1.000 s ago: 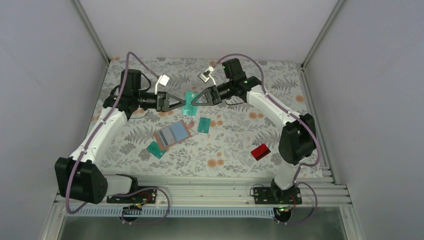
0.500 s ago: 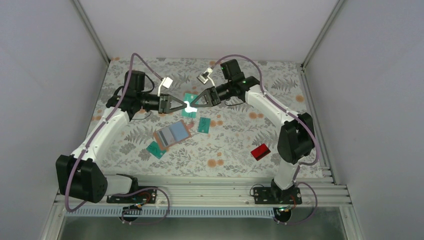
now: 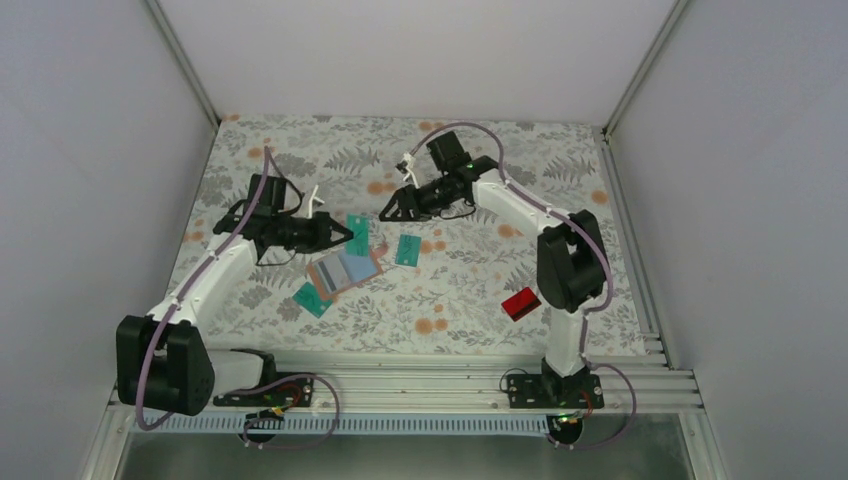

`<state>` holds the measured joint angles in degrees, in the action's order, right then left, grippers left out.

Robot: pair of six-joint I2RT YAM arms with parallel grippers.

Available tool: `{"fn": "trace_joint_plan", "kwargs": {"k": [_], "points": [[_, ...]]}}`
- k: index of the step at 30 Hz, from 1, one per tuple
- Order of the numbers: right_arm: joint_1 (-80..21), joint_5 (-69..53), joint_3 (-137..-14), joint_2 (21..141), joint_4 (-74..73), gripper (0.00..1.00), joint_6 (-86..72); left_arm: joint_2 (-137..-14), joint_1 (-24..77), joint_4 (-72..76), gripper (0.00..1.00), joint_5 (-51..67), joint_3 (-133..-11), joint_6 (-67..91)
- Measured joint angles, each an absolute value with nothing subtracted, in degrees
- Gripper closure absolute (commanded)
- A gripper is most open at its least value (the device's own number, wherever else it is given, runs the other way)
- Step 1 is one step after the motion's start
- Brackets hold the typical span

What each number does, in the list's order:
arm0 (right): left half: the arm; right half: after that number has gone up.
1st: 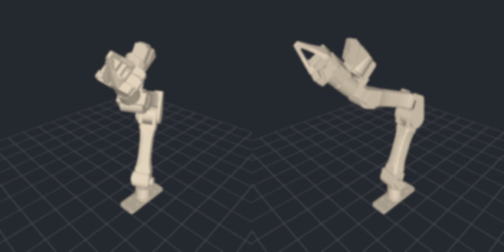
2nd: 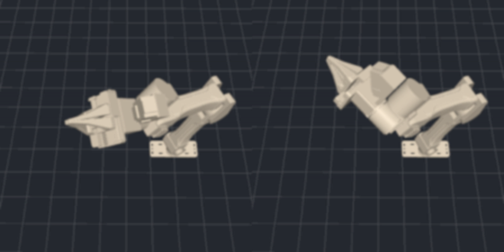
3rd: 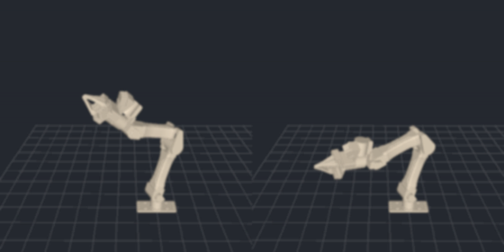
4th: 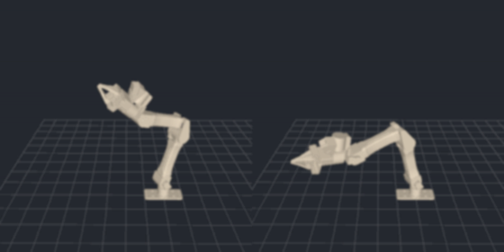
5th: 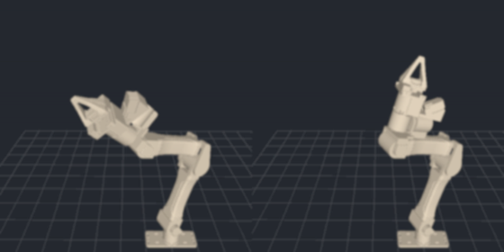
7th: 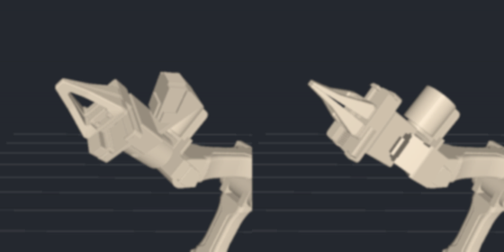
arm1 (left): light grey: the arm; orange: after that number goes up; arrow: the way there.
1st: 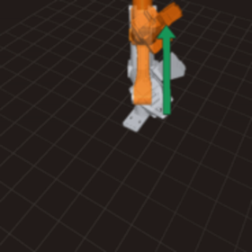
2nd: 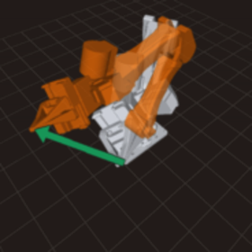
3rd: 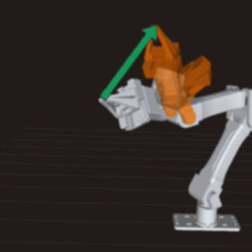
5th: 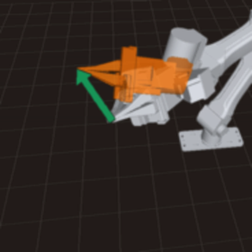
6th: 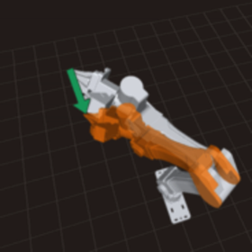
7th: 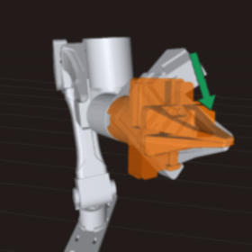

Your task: Put the credit cards into the card holder

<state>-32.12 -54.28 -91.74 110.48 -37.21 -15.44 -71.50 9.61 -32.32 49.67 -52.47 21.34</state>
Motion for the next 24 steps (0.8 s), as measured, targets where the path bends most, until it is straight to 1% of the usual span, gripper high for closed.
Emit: {"fn": "trace_joint_plan", "kwargs": {"k": [3, 6, 10, 17, 24], "points": [[-32.62, -45.32, -91.81, 113.12, -39.81, 0.47, -15.79, -71.31, 8.08, -33.80, 0.98, 45.17, -49.10, 23.75], [-33.95, -39.03, -93.17, 114.93, -42.52, 0.47, -15.33, -71.26, 6.94, -34.74, 0.98, 42.54, -47.35, 25.50], [-37.26, -32.36, -97.32, 118.17, -45.10, 0.49, -13.80, -71.26, 5.56, -35.09, 0.98, 40.40, -45.54, 27.38], [-41.54, -24.99, -101.08, 124.03, -48.27, 0.52, -12.34, -71.26, 4.05, -34.94, 0.98, 38.72, -43.57, 29.34], [-42.28, -19.59, -104.38, 126.80, -50.63, 0.58, -12.34, -71.40, 3.60, -34.35, 0.98, 38.11, -42.70, 29.61]]}}
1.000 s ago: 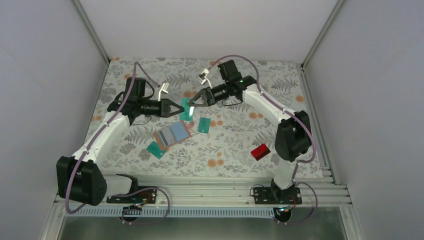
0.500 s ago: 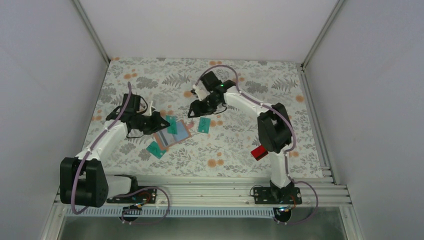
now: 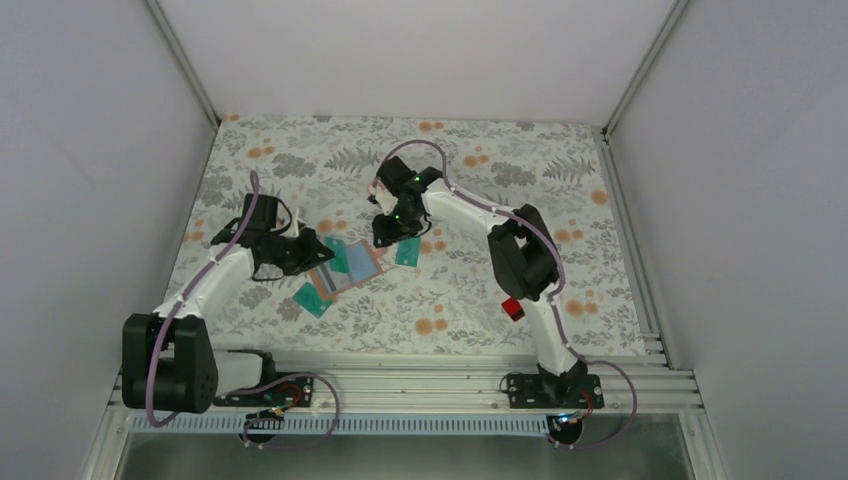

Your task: Put the credit cards into the card holder

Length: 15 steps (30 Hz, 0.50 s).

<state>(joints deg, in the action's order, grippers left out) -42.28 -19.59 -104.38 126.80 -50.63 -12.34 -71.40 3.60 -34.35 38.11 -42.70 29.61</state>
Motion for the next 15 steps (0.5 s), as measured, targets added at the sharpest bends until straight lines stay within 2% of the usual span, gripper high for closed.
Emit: {"fn": "trace_joint_plan", "kwargs": {"k": [7, 12, 15], "points": [[-42.30, -18.35, -105.73, 128.77, -51.05, 0.76, -11.88, -72.20, 3.57, -33.19, 0.98, 38.09, -41.47, 29.63], [-42.33, -18.41, -105.78, 129.93, -51.44, 0.93, -12.01, -73.38, 3.53, -32.21, 0.97, 37.95, -41.34, 29.67], [-42.33, -18.44, -105.89, 130.02, -51.86, 0.96, -12.16, -74.19, 3.36, -32.03, 0.98, 37.47, -41.32, 29.69]]}}
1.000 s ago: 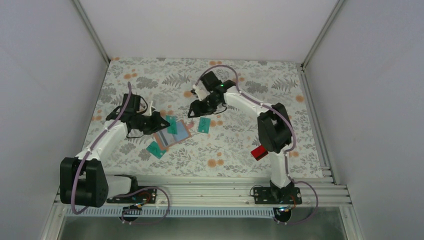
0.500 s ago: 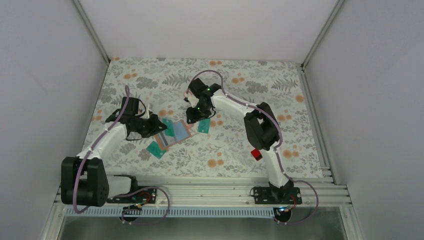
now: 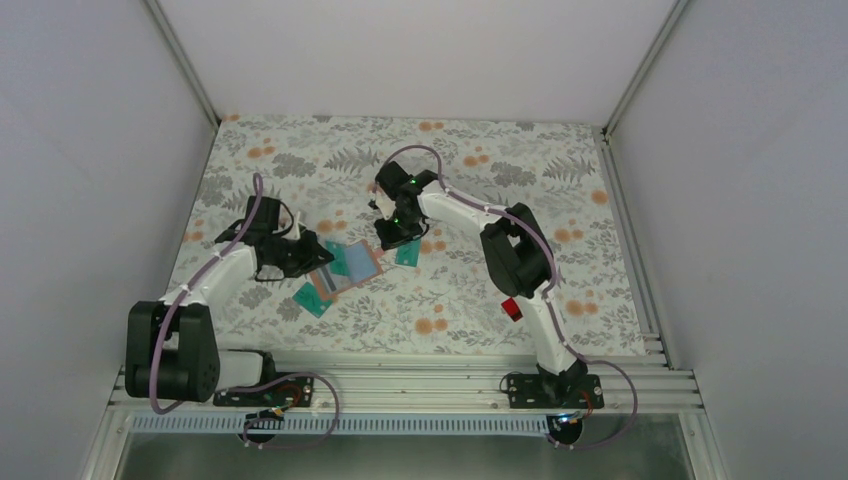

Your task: Put the credit cards into the card holder

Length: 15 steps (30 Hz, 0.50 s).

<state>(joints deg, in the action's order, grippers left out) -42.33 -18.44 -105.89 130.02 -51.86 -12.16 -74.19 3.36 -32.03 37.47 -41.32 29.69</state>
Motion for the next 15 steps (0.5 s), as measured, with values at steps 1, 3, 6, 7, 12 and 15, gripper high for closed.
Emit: {"fn": "trace_joint_plan", "kwargs": {"k": [1, 3, 6, 7, 12, 15], "points": [[-42.33, -18.41, -106.00, 130.02, -51.92, 0.96, -12.21, -74.30, 3.29, -32.01, 0.98, 37.23, -41.25, 29.71], [-42.33, -18.41, -106.00, 130.02, -51.96, 0.96, -12.19, -74.43, 3.03, -31.99, 0.98, 36.58, -40.86, 29.85], [-42.33, -18.44, -106.00, 130.02, -52.01, 0.96, -12.14, -74.89, 2.57, -31.97, 0.98, 35.99, -39.97, 29.87], [-42.33, -18.44, -106.00, 130.02, -52.01, 0.96, -12.14, -75.22, 2.39, -31.92, 0.98, 35.88, -39.59, 29.85], [-42.33, -18.46, -106.00, 130.02, -52.12, 0.96, -12.14, -78.08, 2.15, -31.77, 0.98, 35.44, -38.61, 29.85], [-42.33, -18.50, -106.00, 130.02, -52.12, 0.96, -12.12, -78.54, 2.02, -31.51, 0.98, 35.51, -38.54, 29.85]]}}
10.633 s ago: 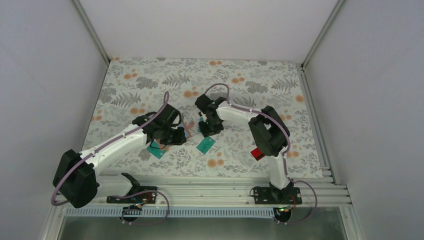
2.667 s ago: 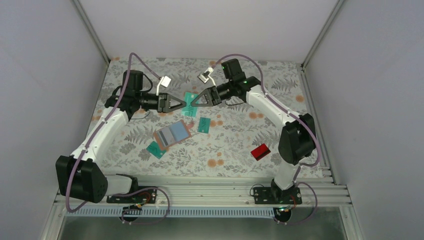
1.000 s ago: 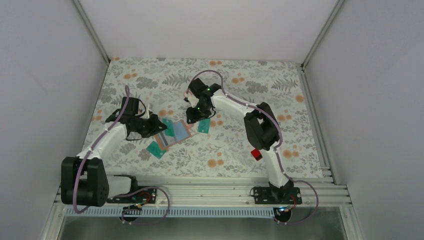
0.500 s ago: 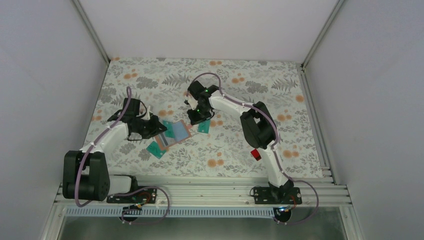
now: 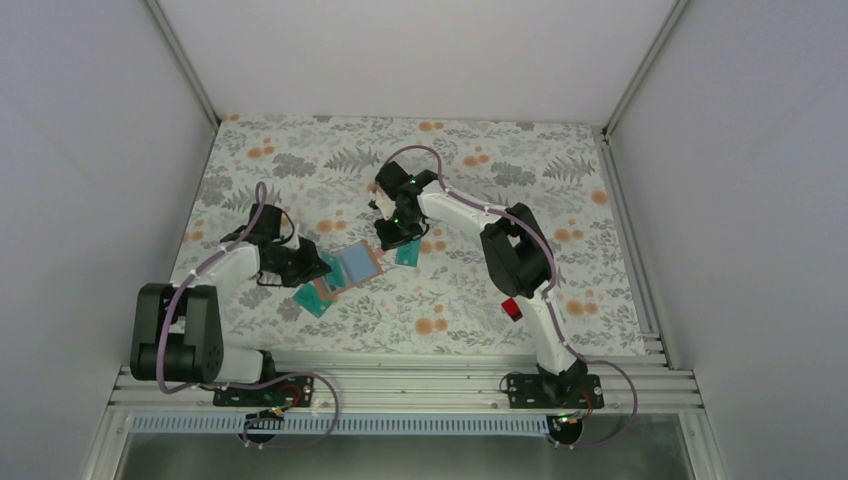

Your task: Put the credit cards into the card holder

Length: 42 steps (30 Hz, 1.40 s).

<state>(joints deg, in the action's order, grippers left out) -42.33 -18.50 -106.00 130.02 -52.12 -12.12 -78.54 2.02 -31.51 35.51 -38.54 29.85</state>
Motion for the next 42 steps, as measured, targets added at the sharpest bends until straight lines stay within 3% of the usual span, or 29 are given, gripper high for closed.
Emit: {"fn": "trace_joint_plan", "kwargs": {"k": [42], "points": [[-42.35, -19.49, -104.55, 130.54, -51.88, 0.96, -11.27, -83.24, 1.98, -15.84, 0.98, 41.74, -33.41, 32.10]]}}
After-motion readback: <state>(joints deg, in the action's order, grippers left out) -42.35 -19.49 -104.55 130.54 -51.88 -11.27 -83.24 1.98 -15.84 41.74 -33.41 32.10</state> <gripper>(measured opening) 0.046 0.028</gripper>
